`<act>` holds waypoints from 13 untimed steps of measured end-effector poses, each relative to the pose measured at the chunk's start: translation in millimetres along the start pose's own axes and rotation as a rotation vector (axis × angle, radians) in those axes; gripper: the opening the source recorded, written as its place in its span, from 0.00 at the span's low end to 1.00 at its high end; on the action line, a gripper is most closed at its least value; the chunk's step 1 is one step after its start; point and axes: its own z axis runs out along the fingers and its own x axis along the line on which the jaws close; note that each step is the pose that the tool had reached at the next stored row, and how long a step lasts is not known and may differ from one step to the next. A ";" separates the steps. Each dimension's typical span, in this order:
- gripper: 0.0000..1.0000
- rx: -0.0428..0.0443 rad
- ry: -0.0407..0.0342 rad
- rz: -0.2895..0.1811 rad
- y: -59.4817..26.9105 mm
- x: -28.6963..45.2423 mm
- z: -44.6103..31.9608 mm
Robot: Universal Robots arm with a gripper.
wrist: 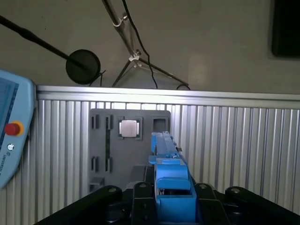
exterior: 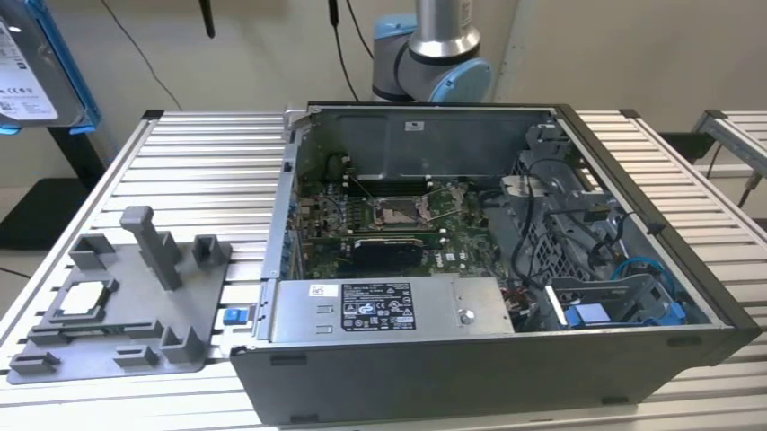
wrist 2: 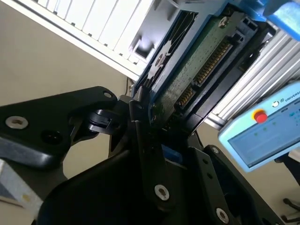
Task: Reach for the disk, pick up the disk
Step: 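Pick up the disk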
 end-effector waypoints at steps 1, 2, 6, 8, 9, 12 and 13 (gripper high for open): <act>0.00 0.0002 -0.0001 0.000 0.1 0.0 -1.1; 0.00 0.0010 -0.0011 0.000 0.3 0.0 -1.9; 0.00 0.0035 -0.0033 0.000 1.3 0.0 -2.6; 0.00 0.0196 -0.0040 0.000 1.6 -0.1 -2.6; 0.00 0.0385 -0.0046 0.000 1.8 0.0 -2.5; 0.00 0.0720 -0.0042 0.000 1.8 0.0 -2.5; 0.00 0.0722 -0.0042 0.000 1.8 0.0 -2.5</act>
